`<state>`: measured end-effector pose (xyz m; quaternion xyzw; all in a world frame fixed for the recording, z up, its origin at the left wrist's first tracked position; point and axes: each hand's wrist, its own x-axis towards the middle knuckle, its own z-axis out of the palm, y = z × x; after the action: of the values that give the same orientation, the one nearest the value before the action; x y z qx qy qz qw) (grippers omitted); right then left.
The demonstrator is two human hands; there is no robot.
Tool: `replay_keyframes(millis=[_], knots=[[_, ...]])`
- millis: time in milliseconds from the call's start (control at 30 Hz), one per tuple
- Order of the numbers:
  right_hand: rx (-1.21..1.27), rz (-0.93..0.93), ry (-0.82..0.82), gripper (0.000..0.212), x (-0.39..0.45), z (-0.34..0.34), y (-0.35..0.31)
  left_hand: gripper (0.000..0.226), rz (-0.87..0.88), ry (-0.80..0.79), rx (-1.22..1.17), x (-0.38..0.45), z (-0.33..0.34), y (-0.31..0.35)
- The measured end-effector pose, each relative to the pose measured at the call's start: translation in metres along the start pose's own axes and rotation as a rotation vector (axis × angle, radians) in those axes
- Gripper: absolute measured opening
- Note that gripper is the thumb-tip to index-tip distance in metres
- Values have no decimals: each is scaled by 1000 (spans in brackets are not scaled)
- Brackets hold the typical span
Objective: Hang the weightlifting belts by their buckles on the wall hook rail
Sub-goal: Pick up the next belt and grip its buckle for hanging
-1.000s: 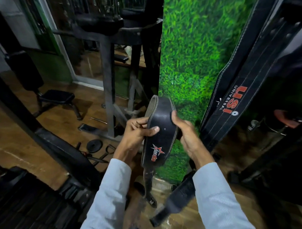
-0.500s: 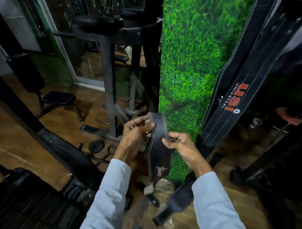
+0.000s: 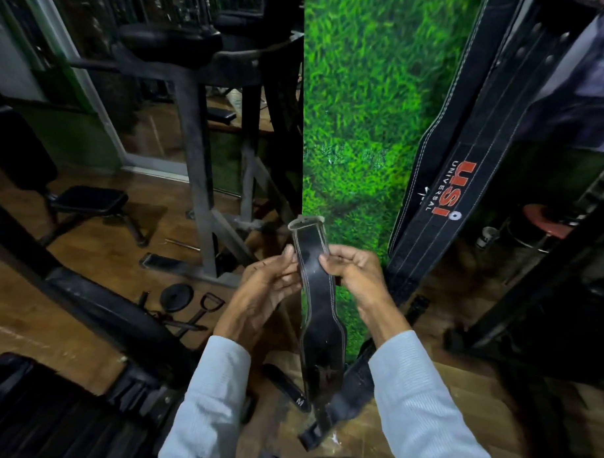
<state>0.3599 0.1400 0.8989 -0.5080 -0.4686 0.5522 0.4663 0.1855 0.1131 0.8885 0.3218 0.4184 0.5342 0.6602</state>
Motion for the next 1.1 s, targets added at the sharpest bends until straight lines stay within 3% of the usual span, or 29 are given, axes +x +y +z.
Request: replay_keyframes(millis=[133, 233, 300, 367, 533, 733, 867, 967, 1100], knots=[[-104, -17, -97, 30, -6, -6, 15, 27, 98, 120, -83, 16, 13, 3], [-95, 18, -106, 16, -13, -6, 12, 14, 249, 251, -34, 23, 18, 3], [10, 50, -57, 14, -15, -7, 3, 15, 318, 225, 73, 22, 21, 0], [75, 12, 9, 25, -14, -9, -8, 14, 389, 177, 166, 16, 25, -6], [188, -246, 166, 32, -18, -5, -45, 11, 495, 85, 261, 10, 30, -21], [60, -268, 36, 36, -26, -5, -69, 19, 572, -69, 298, 5, 30, -21], [54, -339, -47, 14, -26, -10, -72, 22, 534, -98, 313, 5, 26, -26], [28, -460, -96, 48, -25, -18, -70, 21, 514, -74, 331, 6, 21, -32], [263, -420, -63, 43, -26, -16, -64, 23, 505, -54, 352, 5, 15, -32]])
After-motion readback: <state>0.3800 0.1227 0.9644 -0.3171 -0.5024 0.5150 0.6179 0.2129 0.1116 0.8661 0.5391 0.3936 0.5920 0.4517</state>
